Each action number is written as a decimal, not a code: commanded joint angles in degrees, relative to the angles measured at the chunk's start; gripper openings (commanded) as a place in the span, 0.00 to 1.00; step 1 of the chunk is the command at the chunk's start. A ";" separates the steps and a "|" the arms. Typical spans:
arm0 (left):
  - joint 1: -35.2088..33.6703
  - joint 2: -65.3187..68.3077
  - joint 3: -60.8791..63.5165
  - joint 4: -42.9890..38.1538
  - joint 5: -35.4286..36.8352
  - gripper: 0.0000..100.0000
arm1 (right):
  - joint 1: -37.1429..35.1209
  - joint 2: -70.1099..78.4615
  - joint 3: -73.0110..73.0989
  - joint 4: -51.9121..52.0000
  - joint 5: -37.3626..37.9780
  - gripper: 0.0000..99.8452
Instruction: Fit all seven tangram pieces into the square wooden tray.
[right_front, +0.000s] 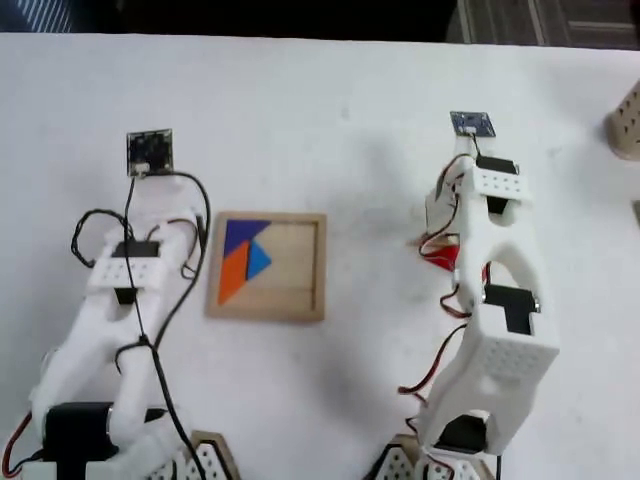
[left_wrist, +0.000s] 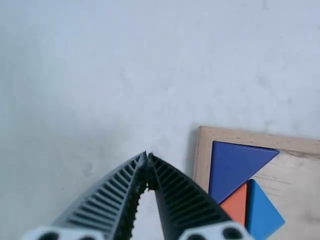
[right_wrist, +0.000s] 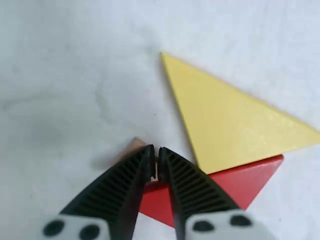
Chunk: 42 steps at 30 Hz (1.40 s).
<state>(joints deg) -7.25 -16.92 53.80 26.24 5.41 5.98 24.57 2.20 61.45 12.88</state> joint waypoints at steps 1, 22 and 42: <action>-0.57 -0.04 -2.55 -1.14 -0.62 0.02 | 0.48 0.13 -1.41 5.14 2.46 0.02; -0.48 0.13 -2.73 -1.23 -0.62 0.02 | -0.75 -23.69 24.88 0.48 4.04 0.02; -0.48 0.13 -2.73 -1.05 -0.62 0.02 | -0.57 -22.11 30.07 0.22 10.64 0.02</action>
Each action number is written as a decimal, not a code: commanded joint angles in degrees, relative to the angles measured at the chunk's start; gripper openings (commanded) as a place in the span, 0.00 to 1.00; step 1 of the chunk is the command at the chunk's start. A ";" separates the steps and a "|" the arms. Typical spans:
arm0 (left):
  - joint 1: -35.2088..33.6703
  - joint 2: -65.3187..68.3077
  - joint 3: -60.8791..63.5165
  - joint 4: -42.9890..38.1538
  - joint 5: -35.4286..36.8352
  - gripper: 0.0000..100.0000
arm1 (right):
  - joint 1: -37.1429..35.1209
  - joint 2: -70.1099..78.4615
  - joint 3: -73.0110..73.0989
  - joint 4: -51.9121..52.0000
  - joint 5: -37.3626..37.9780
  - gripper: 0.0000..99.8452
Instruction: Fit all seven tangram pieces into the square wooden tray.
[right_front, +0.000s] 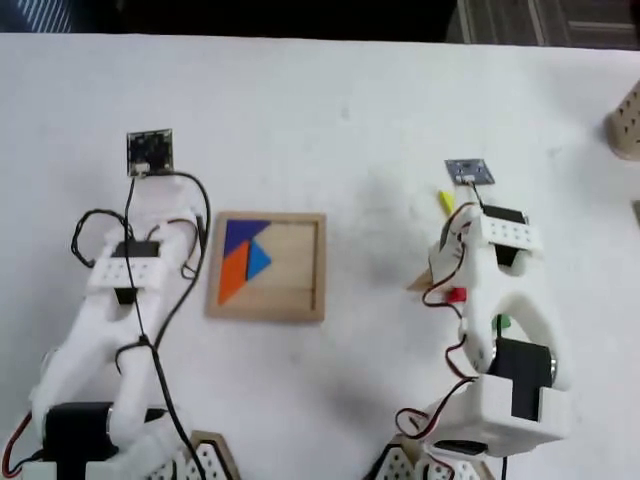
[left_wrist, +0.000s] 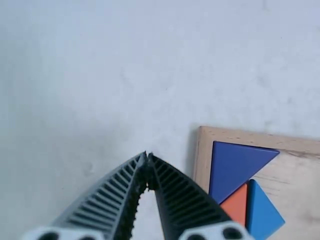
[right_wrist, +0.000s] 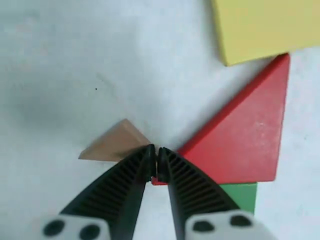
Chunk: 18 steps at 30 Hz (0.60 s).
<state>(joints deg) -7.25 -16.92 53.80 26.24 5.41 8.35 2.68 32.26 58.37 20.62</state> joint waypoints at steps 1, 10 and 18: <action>-0.48 0.13 -2.73 -1.05 -0.62 0.02 | -3.91 -0.22 0.00 4.09 3.43 0.02; -0.48 0.13 -2.73 -1.14 -0.62 0.02 | -10.86 -2.77 4.22 5.76 3.78 0.02; -0.48 0.13 -2.73 -1.14 -0.62 0.02 | -7.52 -14.64 8.53 2.86 3.78 0.02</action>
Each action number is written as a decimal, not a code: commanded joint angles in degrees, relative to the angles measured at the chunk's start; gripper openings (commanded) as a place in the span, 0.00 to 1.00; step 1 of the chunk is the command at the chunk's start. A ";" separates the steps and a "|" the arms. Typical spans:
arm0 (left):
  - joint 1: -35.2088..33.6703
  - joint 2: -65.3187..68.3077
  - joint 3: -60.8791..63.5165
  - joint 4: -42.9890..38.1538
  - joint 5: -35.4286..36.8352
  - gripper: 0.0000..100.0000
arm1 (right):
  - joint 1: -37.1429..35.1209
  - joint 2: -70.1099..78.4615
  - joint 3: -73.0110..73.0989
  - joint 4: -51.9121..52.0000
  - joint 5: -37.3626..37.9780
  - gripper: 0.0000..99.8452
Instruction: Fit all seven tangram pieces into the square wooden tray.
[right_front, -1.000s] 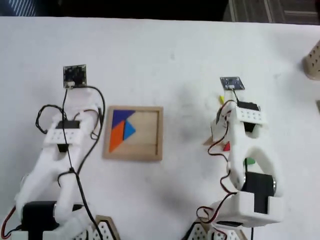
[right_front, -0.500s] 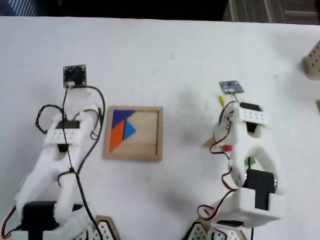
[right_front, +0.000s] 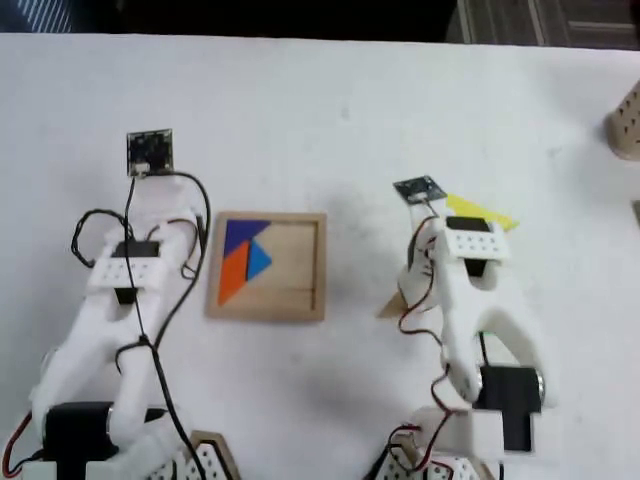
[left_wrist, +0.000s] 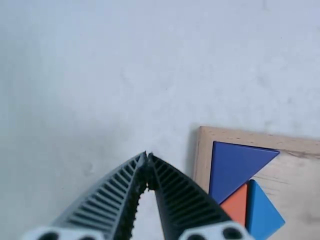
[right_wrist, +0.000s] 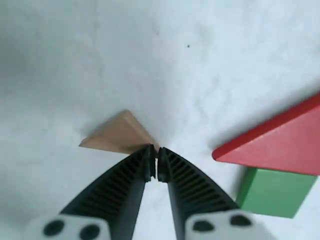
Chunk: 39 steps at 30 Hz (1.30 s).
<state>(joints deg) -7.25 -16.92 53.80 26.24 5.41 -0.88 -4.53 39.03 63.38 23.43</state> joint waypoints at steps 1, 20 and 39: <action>-0.48 0.13 -2.73 -1.14 -0.62 0.02 | 1.01 -8.84 2.99 -2.95 1.41 0.02; -0.40 0.22 -2.55 -1.23 -0.70 0.02 | -10.24 -9.63 5.63 5.14 56.35 0.38; -0.40 0.22 -2.73 -1.23 -0.70 0.02 | -9.71 -0.57 1.58 -1.27 59.25 0.22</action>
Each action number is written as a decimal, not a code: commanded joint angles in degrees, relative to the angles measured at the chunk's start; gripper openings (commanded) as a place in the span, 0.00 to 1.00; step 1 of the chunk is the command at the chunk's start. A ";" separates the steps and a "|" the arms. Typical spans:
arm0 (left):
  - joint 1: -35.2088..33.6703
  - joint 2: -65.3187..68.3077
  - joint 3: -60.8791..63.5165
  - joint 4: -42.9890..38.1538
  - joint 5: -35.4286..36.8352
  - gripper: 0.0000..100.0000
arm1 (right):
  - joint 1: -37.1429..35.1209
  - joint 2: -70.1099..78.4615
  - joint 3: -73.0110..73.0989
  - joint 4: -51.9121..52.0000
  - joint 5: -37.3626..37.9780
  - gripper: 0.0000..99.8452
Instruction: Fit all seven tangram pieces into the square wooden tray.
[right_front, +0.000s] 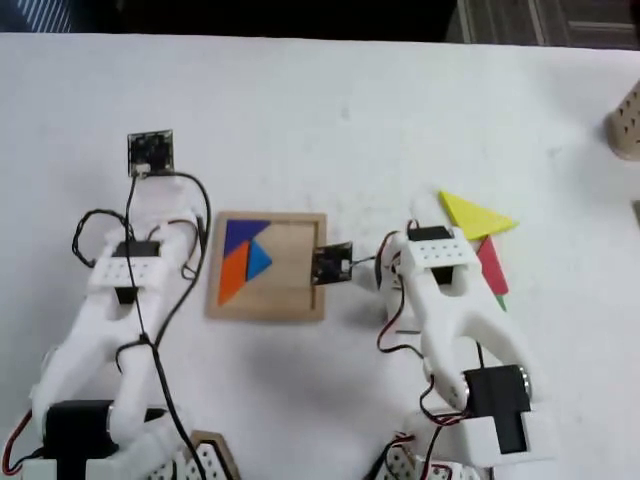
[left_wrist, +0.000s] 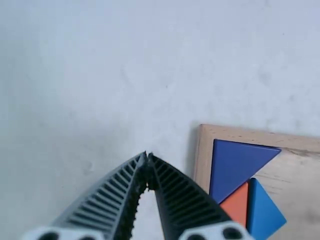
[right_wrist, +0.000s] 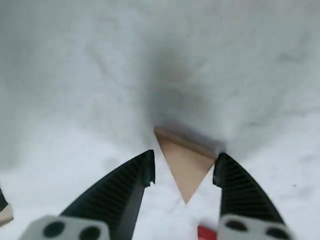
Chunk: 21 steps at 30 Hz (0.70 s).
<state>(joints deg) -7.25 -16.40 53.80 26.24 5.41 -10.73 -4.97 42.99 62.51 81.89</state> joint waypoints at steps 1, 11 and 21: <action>-0.40 -0.31 -2.73 -1.23 -0.70 0.02 | 0.04 -0.13 -2.55 -0.40 0.79 0.23; -0.40 -0.31 -2.73 -1.23 -0.70 0.02 | -0.04 0.40 -3.43 -2.42 0.70 0.24; -0.40 -0.31 -2.73 -1.23 -0.70 0.02 | 0.04 0.31 -3.60 -2.86 -2.37 0.23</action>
<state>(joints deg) -7.25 -16.40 53.80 26.24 5.41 -10.81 -4.26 42.20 61.19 81.80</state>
